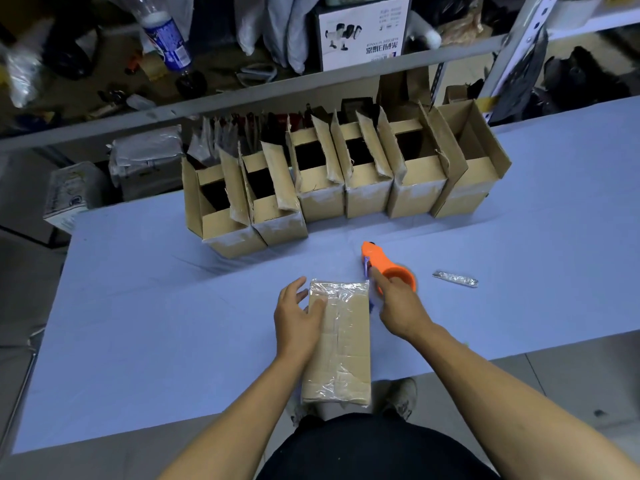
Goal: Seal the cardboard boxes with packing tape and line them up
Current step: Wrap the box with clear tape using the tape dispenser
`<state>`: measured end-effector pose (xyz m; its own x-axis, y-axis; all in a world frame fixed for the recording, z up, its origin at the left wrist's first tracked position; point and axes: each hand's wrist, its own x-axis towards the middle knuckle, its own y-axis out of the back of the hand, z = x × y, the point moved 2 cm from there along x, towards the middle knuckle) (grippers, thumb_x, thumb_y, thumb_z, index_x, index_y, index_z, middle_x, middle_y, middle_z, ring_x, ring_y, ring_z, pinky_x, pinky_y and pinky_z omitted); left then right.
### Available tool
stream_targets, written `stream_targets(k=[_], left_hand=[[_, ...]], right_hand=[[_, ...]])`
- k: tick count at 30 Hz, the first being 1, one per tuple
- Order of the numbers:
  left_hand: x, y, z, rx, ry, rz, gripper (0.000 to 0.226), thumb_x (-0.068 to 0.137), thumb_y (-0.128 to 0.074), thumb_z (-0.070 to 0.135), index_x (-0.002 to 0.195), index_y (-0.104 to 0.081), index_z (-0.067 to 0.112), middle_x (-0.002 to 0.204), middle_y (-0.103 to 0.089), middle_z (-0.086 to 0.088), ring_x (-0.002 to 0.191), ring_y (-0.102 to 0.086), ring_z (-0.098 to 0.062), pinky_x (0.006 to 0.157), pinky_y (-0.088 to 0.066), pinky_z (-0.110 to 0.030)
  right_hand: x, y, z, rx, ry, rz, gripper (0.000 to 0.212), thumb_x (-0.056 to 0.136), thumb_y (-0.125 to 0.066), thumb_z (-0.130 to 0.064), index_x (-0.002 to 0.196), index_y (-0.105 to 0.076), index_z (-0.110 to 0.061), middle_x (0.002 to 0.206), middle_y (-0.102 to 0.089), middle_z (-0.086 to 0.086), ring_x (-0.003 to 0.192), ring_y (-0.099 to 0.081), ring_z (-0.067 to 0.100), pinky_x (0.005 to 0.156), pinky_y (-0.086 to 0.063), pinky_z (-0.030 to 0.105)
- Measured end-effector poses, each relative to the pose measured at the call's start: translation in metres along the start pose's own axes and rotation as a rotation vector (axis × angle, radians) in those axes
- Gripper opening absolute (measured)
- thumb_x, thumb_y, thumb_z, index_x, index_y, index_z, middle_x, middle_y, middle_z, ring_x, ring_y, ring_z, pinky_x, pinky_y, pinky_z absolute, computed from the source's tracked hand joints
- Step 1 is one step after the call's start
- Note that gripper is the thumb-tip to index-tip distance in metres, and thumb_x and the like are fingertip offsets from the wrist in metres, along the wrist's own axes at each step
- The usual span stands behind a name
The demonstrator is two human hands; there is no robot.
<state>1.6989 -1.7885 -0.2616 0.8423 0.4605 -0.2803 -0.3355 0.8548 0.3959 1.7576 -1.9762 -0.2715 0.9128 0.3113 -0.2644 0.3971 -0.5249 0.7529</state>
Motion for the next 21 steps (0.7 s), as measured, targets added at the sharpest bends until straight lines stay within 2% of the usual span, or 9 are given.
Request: stream_targets(k=[2,5,7,10,11,14,16,18,21], left_hand=[[0.007,0.0,-0.001,-0.017,0.017,0.041,0.038,0.09,-0.07,0.019,0.126,-0.058,0.023,0.128,-0.058,0.01,0.104,-0.06,-0.001,0.069,-0.041,0.001],[0.012,-0.004,0.001,-0.014,0.012,0.045,0.03,0.091,-0.068,0.018,0.121,-0.063,0.021,0.119,-0.063,0.01,0.096,-0.061,0.003,0.067,-0.043,0.001],[0.012,-0.007,0.0,0.001,0.014,0.054,0.026,0.092,-0.067,0.018,0.117,-0.067,0.019,0.113,-0.066,0.008,0.094,-0.06,0.004,0.07,-0.042,0.001],[0.014,-0.009,-0.002,0.001,0.024,0.064,0.016,0.091,-0.066,0.02,0.107,-0.07,0.021,0.107,-0.067,0.008,0.091,-0.061,0.004,0.073,-0.042,-0.002],[0.015,-0.01,-0.002,-0.01,0.033,0.059,0.012,0.09,-0.067,0.021,0.102,-0.07,0.022,0.106,-0.067,0.007,0.09,-0.061,0.002,0.074,-0.043,-0.005],[0.02,-0.015,-0.006,-0.061,0.093,0.048,0.003,0.088,-0.07,0.023,0.085,-0.069,0.023,0.1,-0.067,0.002,0.089,-0.063,-0.012,0.081,-0.05,-0.025],[0.017,-0.017,-0.013,-0.112,0.137,0.054,0.014,0.088,-0.07,0.025,0.075,-0.067,0.022,0.088,-0.067,0.001,0.081,-0.062,-0.016,0.079,-0.05,-0.032],[0.013,-0.016,-0.018,-0.162,0.165,0.056,0.019,0.088,-0.069,0.025,0.07,-0.065,0.02,0.079,-0.065,0.002,0.075,-0.057,-0.017,0.073,-0.048,-0.032],[0.012,-0.008,-0.007,-0.175,0.111,0.079,0.022,0.09,-0.067,0.024,0.069,-0.061,0.02,0.082,-0.063,-0.001,0.076,-0.056,-0.014,0.072,-0.046,-0.03]], right_hand=[[-0.005,0.006,0.0,0.104,-0.063,0.153,0.041,0.098,-0.042,-0.008,0.136,-0.054,-0.017,0.106,-0.058,0.001,0.093,-0.055,0.017,0.07,-0.036,0.016],[-0.014,0.007,-0.01,0.282,-0.107,0.34,0.023,0.094,-0.054,-0.005,0.108,-0.07,-0.012,0.09,-0.065,0.003,0.078,-0.057,0.019,0.065,-0.036,0.007],[-0.015,0.0,-0.016,0.316,-0.104,0.324,0.015,0.093,-0.061,-0.01,0.098,-0.074,-0.011,0.084,-0.07,0.002,0.077,-0.06,0.018,0.066,-0.038,0.008],[-0.007,-0.009,-0.019,0.334,-0.125,0.337,0.016,0.091,-0.062,-0.011,0.082,-0.073,-0.003,0.073,-0.069,0.009,0.07,-0.059,0.021,0.07,-0.045,0.034],[-0.004,-0.009,-0.019,0.36,-0.134,0.35,0.017,0.09,-0.063,-0.012,0.079,-0.073,-0.003,0.071,-0.068,0.009,0.069,-0.059,0.02,0.069,-0.046,0.036],[0.003,-0.015,-0.024,0.502,-0.252,0.339,0.012,0.087,-0.069,-0.02,0.086,-0.077,-0.011,0.077,-0.072,0.0,0.074,-0.064,0.014,0.072,-0.048,0.03],[0.004,-0.023,-0.025,0.578,-0.305,0.322,0.012,0.084,-0.073,-0.024,0.078,-0.072,-0.013,0.072,-0.069,-0.002,0.069,-0.061,0.013,0.07,-0.047,0.032],[0.002,-0.028,-0.028,0.654,-0.331,0.317,0.017,0.084,-0.075,-0.022,0.073,-0.069,-0.011,0.068,-0.066,-0.002,0.064,-0.056,0.01,0.067,-0.046,0.032],[0.001,-0.022,-0.04,0.752,-0.291,0.354,0.019,0.085,-0.074,-0.015,0.069,-0.064,-0.01,0.059,-0.058,-0.01,0.058,-0.048,0.004,0.065,-0.041,0.027]])
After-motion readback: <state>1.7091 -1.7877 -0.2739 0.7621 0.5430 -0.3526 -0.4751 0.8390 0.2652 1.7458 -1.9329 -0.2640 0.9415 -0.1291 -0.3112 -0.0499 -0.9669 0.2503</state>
